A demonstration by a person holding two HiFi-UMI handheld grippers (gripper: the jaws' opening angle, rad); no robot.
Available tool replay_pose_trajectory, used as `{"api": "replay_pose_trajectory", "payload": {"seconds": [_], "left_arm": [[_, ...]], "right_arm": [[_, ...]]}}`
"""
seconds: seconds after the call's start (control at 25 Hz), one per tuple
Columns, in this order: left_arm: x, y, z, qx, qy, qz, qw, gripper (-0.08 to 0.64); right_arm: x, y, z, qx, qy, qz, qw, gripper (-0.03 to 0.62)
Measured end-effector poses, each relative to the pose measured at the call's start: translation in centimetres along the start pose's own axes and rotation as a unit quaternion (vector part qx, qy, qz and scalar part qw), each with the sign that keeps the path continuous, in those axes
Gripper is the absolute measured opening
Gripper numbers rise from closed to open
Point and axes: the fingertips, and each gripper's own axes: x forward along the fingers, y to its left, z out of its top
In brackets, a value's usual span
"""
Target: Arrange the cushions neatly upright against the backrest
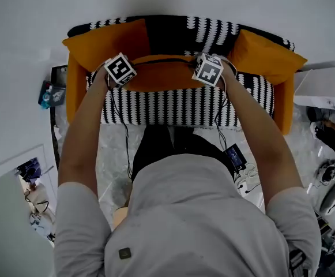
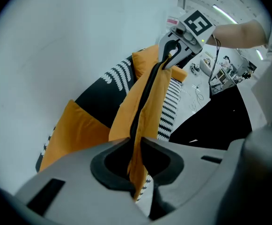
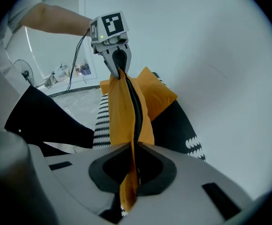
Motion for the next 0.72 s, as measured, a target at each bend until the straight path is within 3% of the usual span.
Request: {"api": "replay_pose_trajectory", "payload": {"seconds": [0.32, 0.72], "left_arm": [[1.6, -2.5, 6.3, 0.041, 0.001, -0.017, 0.9990, 0.060], [3.9, -0.5, 10.2, 0.083, -0.008, -0.048, 0.9954, 0.060]], "right_arm": [[-3.3, -0.6, -6.2, 0.046, 0.006, -0.014, 0.999, 0.034], [-3.4, -2.7, -8.8, 0.094, 0.029, -0.027, 0.995, 0.034]]}}
